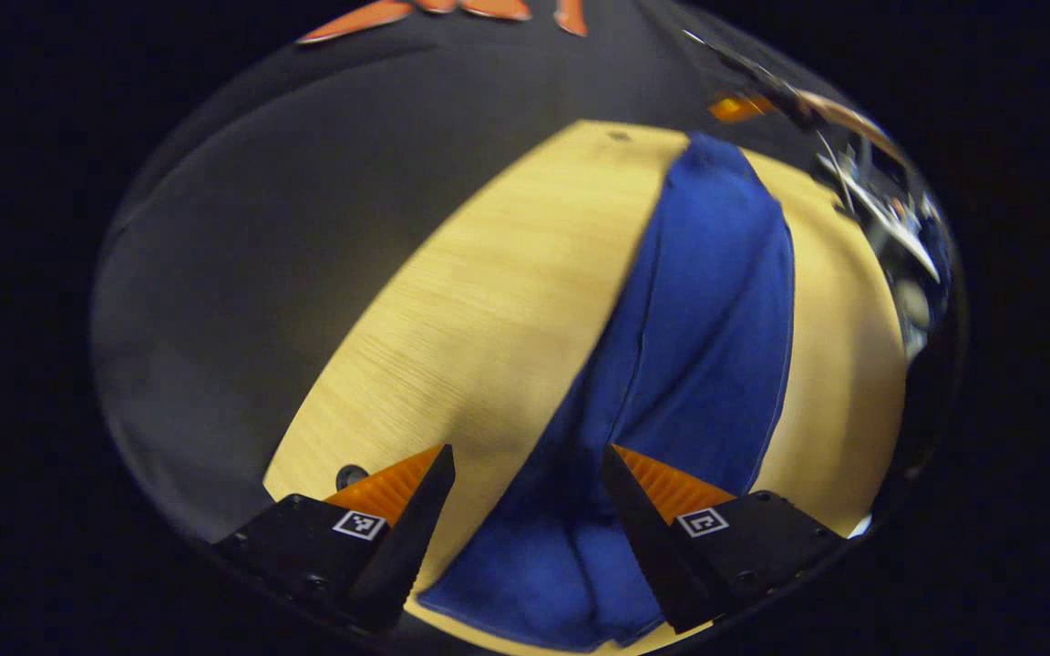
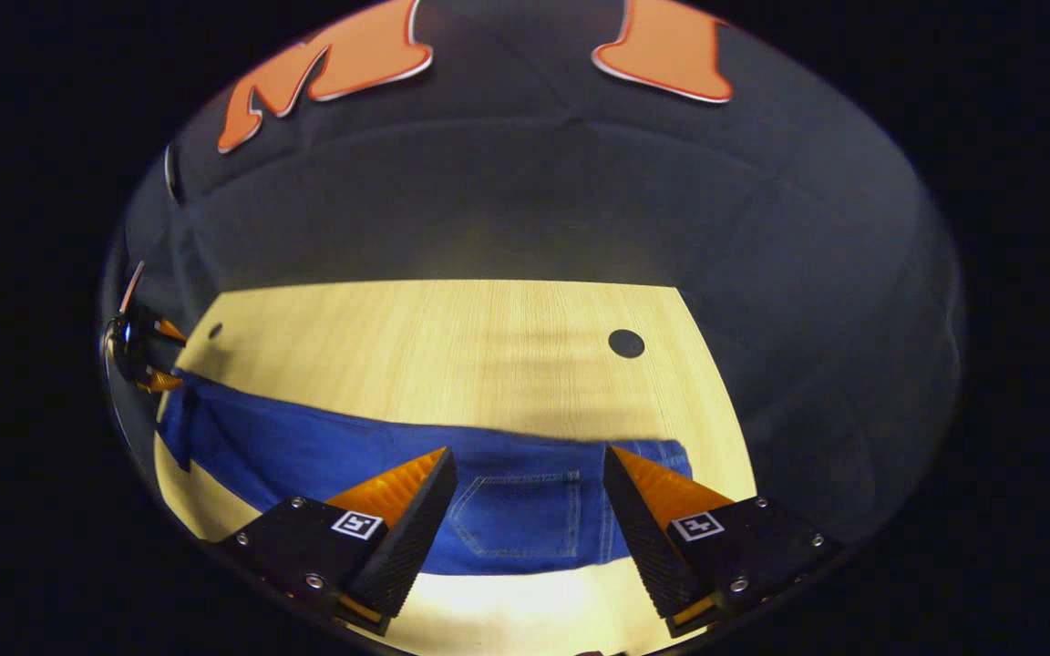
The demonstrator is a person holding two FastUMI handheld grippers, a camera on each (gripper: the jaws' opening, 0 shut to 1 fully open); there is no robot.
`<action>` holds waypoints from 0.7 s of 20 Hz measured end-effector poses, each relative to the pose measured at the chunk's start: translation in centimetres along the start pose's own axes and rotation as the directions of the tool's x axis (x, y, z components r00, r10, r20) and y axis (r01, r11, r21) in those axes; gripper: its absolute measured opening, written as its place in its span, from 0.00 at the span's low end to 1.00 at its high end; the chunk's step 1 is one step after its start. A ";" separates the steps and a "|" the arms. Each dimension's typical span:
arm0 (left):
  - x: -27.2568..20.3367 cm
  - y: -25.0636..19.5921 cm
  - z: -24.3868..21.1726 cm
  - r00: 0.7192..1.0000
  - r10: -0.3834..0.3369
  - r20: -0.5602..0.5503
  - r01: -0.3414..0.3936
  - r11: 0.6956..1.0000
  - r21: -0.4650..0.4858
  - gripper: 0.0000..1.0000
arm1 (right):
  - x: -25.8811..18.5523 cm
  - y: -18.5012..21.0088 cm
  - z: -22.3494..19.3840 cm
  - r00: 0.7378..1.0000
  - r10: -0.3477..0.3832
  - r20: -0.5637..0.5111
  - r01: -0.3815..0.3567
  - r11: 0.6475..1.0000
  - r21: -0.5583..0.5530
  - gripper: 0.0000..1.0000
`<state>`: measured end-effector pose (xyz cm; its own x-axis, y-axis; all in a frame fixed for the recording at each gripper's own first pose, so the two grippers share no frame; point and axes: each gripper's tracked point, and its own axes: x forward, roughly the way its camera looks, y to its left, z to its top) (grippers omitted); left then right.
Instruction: Grasp the waist and the cuffs of the jeans and fold them to make the two legs overlap; first hold the waist and fold one-third of the jeans toward the cuffs, then hold the cuffs and fold the remaining one-third in the same direction to finish folding.
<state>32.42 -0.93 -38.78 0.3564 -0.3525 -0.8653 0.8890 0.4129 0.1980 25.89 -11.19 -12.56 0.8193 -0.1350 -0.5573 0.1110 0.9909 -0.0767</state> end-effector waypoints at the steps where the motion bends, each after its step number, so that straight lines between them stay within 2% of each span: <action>1: -1.6 -1.3 2.1 0.995 0.059 0.085 -0.051 0.993 -0.103 1.00 | 0.1 -0.6 -0.9 1.000 0.020 0.017 -0.022 0.997 0.073 0.99; 3: -7.0 -3.4 6.3 0.944 0.225 0.243 -0.148 0.944 -0.296 0.99 | 0.8 -2.6 -2.7 0.997 0.060 0.052 -0.070 0.973 0.221 0.99; 4: -10.4 -4.2 7.5 0.916 0.289 0.276 -0.183 0.917 -0.354 1.00 | 1.0 -3.3 -3.3 0.996 0.062 0.069 -0.078 0.964 0.253 0.99; 6: -15.9 -5.3 8.0 0.847 0.413 0.335 -0.245 0.862 -0.443 1.00 | 0.5 -4.1 -3.7 0.996 0.042 0.084 -0.065 0.955 0.291 0.99; 8: -19.4 -7.2 7.7 0.801 0.496 0.335 -0.290 0.812 -0.507 0.99 | -0.7 -4.5 -3.7 0.994 0.028 0.105 -0.064 0.932 0.357 0.99; 9: -20.7 -7.9 7.1 0.780 0.542 0.312 -0.326 0.778 -0.536 0.99 | -1.1 -5.7 -4.3 0.993 0.018 0.116 -0.064 0.913 0.404 0.99; 10: -21.6 -8.8 5.7 0.757 0.596 0.270 -0.361 0.724 -0.588 0.99 | -1.4 -7.2 -5.3 0.991 0.015 0.130 -0.076 0.879 0.471 0.99; 12: -22.5 -10.6 4.2 0.722 0.651 0.235 -0.363 0.645 -0.673 0.99 | -0.8 -9.4 -6.8 0.992 0.008 0.125 -0.078 0.822 0.564 0.98; 14: -23.1 -13.0 3.7 0.704 0.669 0.238 -0.326 0.602 -0.729 0.99 | 0.8 -11.9 -9.0 0.996 -0.008 0.085 -0.050 0.756 0.652 0.98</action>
<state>13.75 -1.27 -19.68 0.9143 -0.1716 -0.3668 0.2092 0.9757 0.0652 20.15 -23.09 -19.46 0.8633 -0.1424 -0.4842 0.4102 0.7569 0.5088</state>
